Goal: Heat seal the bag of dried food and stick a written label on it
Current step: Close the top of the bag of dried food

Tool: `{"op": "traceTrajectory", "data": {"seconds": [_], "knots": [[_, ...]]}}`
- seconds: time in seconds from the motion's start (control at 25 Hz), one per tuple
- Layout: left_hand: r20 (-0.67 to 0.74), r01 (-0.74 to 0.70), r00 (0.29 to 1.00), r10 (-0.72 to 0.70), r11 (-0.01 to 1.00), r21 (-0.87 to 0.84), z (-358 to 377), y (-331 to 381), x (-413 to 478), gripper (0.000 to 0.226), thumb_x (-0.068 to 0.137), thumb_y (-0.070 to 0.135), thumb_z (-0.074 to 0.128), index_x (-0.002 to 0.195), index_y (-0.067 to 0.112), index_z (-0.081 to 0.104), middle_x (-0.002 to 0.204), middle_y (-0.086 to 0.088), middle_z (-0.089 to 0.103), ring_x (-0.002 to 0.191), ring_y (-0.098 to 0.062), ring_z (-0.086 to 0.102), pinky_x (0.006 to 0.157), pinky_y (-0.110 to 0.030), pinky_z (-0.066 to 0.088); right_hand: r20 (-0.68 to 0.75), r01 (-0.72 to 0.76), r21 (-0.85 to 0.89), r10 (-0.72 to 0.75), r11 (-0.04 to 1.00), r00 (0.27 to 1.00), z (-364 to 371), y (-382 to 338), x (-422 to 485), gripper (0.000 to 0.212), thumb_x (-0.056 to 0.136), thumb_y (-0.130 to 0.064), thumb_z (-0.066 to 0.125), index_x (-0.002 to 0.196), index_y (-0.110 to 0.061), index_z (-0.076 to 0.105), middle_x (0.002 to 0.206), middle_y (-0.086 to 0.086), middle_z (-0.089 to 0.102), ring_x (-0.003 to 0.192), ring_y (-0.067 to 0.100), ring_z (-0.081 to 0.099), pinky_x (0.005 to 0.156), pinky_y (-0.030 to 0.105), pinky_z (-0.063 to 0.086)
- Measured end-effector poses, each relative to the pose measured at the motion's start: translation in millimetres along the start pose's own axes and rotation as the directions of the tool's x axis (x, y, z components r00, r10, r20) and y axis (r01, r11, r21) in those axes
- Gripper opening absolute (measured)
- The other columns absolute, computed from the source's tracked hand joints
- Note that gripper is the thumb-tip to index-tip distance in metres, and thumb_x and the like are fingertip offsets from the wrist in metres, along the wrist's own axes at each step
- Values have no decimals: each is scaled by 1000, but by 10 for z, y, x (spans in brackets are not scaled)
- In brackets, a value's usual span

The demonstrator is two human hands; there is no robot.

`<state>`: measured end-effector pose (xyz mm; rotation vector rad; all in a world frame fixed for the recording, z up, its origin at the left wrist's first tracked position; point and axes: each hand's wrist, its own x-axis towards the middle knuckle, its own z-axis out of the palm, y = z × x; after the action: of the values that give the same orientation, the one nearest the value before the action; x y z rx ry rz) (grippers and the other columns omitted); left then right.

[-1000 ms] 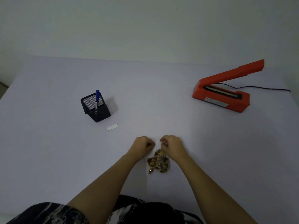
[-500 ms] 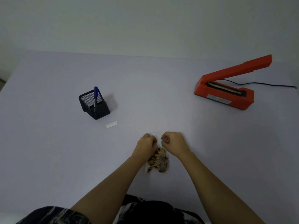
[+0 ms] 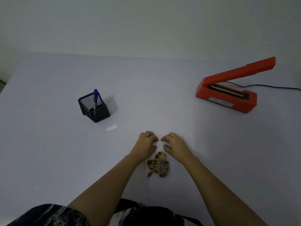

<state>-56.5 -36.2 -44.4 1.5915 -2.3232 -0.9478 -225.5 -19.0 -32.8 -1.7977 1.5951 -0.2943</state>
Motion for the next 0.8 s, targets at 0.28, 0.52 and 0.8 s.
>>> {"op": "traceTrajectory", "data": {"seconds": [0.28, 0.52, 0.8], "knots": [[201, -50, 979, 22, 990, 132, -245, -54, 200, 74, 78, 38, 68, 141, 18, 34, 147, -3, 33, 130, -25, 29, 105, -37, 30, 122, -38, -47, 44, 998, 992, -173, 35, 171, 72, 77, -25, 69, 139, -13, 33, 130, 7, 40, 120, 22, 42, 101, 37, 40], [285, -40, 957, -50, 952, 303, -352, 23, 424, 111, 65, 49, 78, 146, 10, 13, 153, -7, 16, 138, -27, 19, 111, -42, 27, 202, -121, -161, 153, 980, 967, -288, 6, 382, 107, 63, -32, 80, 145, -20, 13, 143, 4, 30, 130, 24, 35, 101, 45, 41], [249, 11, 963, -106, 935, 355, -380, 63, 438, 124, 61, 55, 78, 147, 7, 2, 155, -10, 5, 141, -30, 10, 113, -44, 21, 210, -130, -146, 159, 981, 965, -274, 0, 335, 106, 68, -29, 73, 147, -19, 3, 148, 4, 26, 135, 23, 29, 105, 44, 34]]}}
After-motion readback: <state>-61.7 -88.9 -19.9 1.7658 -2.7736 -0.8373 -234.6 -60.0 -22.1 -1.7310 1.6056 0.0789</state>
